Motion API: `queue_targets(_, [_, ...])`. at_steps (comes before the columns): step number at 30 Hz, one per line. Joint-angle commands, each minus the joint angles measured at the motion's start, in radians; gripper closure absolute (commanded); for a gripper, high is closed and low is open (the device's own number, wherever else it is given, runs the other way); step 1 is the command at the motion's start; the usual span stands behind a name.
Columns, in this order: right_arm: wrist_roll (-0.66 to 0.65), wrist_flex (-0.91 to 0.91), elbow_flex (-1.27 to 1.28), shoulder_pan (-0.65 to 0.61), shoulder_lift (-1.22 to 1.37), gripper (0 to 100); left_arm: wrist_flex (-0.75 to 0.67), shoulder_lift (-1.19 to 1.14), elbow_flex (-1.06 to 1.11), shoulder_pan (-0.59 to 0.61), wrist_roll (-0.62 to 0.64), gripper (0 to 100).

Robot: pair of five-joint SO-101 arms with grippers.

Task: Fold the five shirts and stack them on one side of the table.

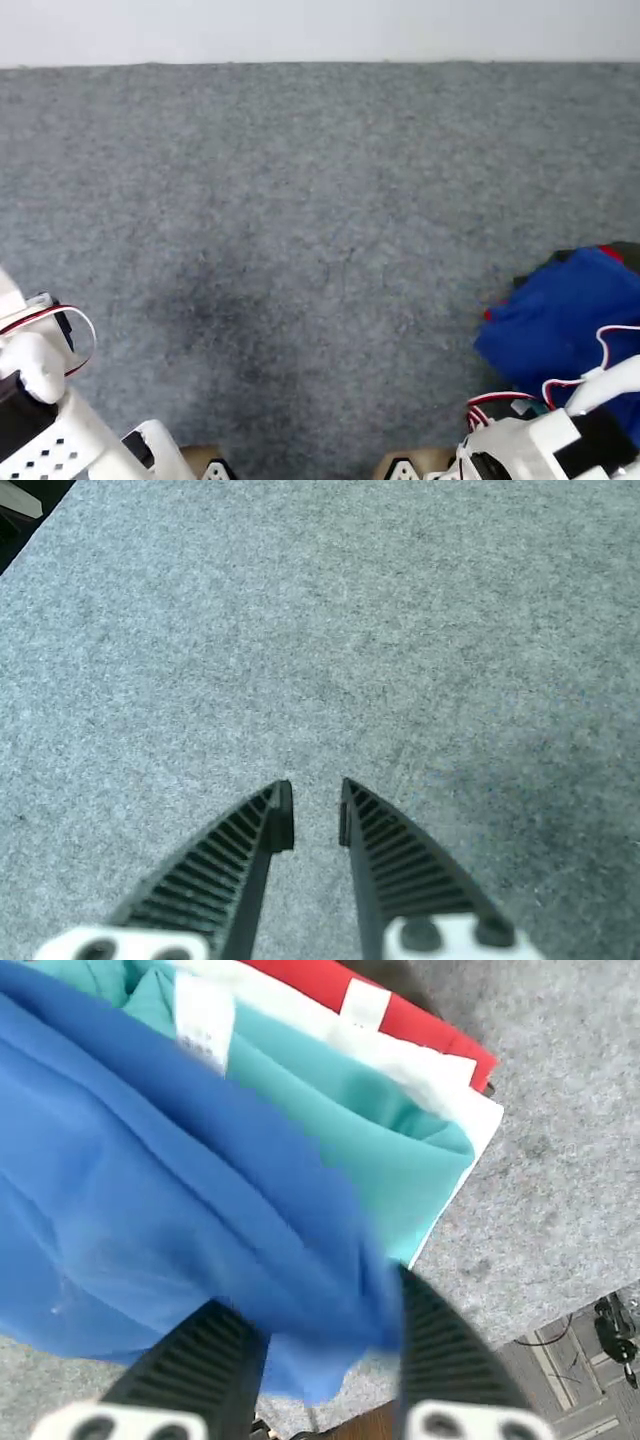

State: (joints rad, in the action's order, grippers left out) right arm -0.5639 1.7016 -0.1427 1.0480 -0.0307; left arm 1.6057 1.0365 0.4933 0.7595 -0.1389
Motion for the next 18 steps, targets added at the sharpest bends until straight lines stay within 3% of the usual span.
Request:
queue_targets(1, [-0.011,-0.015,-0.044,0.012,-0.007,71.3,-0.017,0.006,0.002,0.0,-0.009,91])
queue_targets(6, [-0.006,-0.008,-0.048,0.012,-0.01,62.1,-0.017,0.006,0.002,0.0,-0.009,91])
queue_targets(11, [0.072,0.093,-0.15,-0.005,-0.099,60.7,-0.017,0.006,0.002,0.0,-0.009,91])
queue_targets(15, [0.098,0.097,-0.152,-0.07,-0.249,60.7,-0.017,0.006,0.002,0.0,-0.009,91])
queue_targets(18, [0.098,0.097,-0.011,-0.179,-0.381,60.7,-0.017,0.006,0.002,0.0,-0.009,91])
